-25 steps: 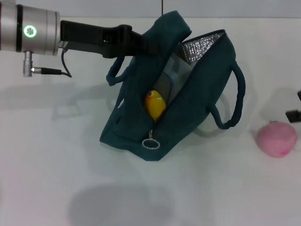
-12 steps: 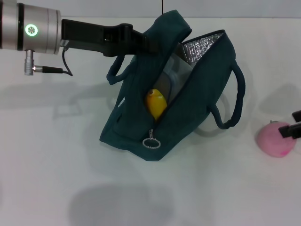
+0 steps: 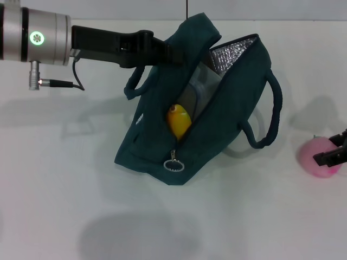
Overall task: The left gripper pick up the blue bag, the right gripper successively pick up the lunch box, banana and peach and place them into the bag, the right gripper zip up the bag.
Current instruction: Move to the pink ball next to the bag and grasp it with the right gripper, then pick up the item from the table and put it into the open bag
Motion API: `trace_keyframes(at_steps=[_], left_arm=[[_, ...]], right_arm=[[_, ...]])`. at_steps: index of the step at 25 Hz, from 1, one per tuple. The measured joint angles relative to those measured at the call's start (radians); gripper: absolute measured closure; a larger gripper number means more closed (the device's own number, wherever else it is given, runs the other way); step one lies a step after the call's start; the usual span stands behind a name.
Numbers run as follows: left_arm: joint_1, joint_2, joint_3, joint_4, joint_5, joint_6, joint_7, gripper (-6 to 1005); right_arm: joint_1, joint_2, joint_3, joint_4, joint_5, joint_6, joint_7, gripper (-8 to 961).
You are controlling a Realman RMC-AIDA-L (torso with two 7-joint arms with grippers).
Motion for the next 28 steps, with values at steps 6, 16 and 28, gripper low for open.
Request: trace_keyframes(at_steps=[6, 16, 28], left_arm=[[0.006, -0.001, -0.002, -0.003, -0.003, 0.0, 0.002, 945], [0.008, 0.002, -0.002, -0.003, -0.006, 0.0, 0.002, 945], [0.008, 0.001, 0.001, -0.003, -0.021, 0.008, 0.001, 945]], right_arm=[[0.014, 0.0, -0.008, 0.022, -0.009, 0.013, 0.001, 284], [0.016, -0.005, 0.014, 0.019, -0.003, 0.015, -0.004, 565], [-0.026, -0.032, 0.509, 0.195, 0.686, -0.177, -0.35, 772]])
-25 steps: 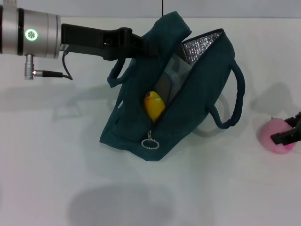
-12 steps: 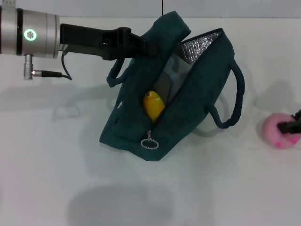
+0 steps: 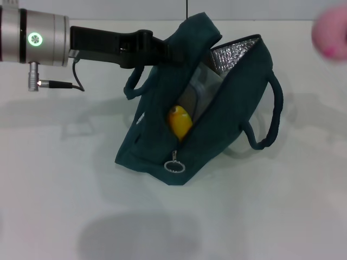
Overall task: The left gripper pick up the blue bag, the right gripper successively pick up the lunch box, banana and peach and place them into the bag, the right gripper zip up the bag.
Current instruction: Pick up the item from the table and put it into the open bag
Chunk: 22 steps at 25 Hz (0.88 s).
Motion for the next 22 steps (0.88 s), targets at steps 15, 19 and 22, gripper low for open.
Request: trace_keyframes(at_steps=[15, 19, 22], left_arm=[[-0.023, -0.003, 0.003, 0.0, -0.012, 0.001, -0.005, 945], [-0.023, -0.003, 0.004, 0.0, -0.012, 0.001, -0.005, 945], [-0.023, -0.003, 0.003, 0.0, -0.012, 0.001, -0.006, 945]], right_arm=[[0.176, 0.03, -0.316, 0.404, 0.143, 0.115, -0.414, 874], [0.193, 0.034, -0.429, 0.415, 0.136, 0.198, -0.425, 906], [0.204, 0.037, -0.498, 0.423, 0.136, 0.247, -0.426, 914]])
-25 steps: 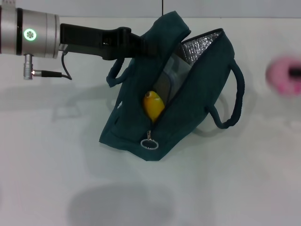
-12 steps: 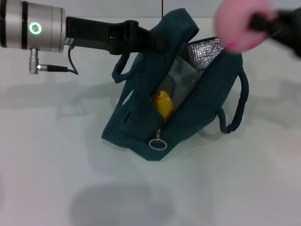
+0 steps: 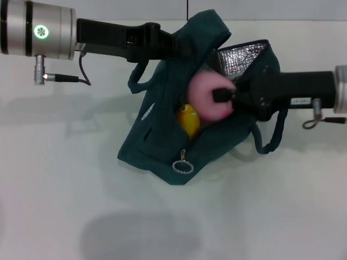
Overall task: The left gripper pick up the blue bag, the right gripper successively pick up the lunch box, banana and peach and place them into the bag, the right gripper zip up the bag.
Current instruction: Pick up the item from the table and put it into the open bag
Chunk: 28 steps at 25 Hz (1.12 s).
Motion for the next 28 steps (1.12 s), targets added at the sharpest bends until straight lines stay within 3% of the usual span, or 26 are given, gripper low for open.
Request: trace_keyframes(at_steps=[7, 26, 28], left_arm=[[0.001, -0.001, 0.0, 0.0, 0.0, 0.0, 0.0, 945], [0.004, -0.003, 0.0, 0.0, 0.0, 0.0, 0.002, 945], [0.006, -0.003, 0.0, 0.0, 0.0, 0.0, 0.002, 945]], right_arm=[[0.027, 0.002, -0.086, 0.029, -0.011, 0.033, 0.005, 888], [0.027, -0.001, -0.139, 0.019, -0.011, 0.094, 0.036, 817], [0.023, -0.001, -0.135, 0.017, 0.002, 0.089, 0.036, 666]])
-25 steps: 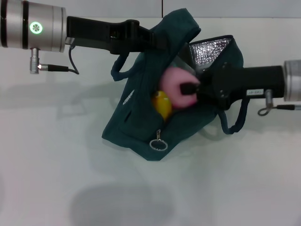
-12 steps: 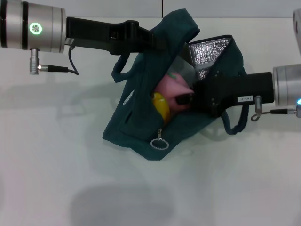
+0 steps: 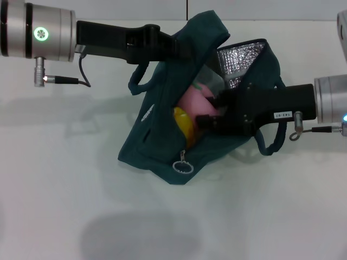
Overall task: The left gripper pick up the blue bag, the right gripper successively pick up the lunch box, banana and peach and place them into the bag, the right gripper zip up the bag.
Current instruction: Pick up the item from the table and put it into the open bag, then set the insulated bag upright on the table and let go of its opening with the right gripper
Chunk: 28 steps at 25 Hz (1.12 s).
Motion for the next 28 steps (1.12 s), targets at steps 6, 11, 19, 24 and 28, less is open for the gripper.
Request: trace_keyframes(at_steps=[6, 11, 19, 24, 28], left_arm=[[0.003, 0.001, 0.0, 0.0, 0.0, 0.0, 0.001, 945], [0.003, 0.002, 0.0, 0.0, 0.0, 0.0, 0.003, 945], [0.003, 0.002, -0.001, 0.0, 0.004, 0.0, 0.004, 945], [0.005, 0.002, -0.001, 0.0, 0.007, 0.0, 0.004, 945], [0.006, 0.002, -0.001, -0.011, 0.007, -0.002, 0.004, 945]], right_arm=[[-0.019, -0.006, 0.029, -0.001, 0.039, -0.03, 0.0, 387], [-0.053, -0.007, 0.128, -0.007, 0.039, -0.126, -0.005, 340], [-0.192, -0.006, 0.447, -0.028, 0.041, -0.334, -0.128, 288], [-0.291, -0.013, 0.496, 0.003, 0.033, -0.235, -0.205, 296], [-0.312, -0.008, 0.481, 0.053, -0.013, -0.107, -0.245, 296]])
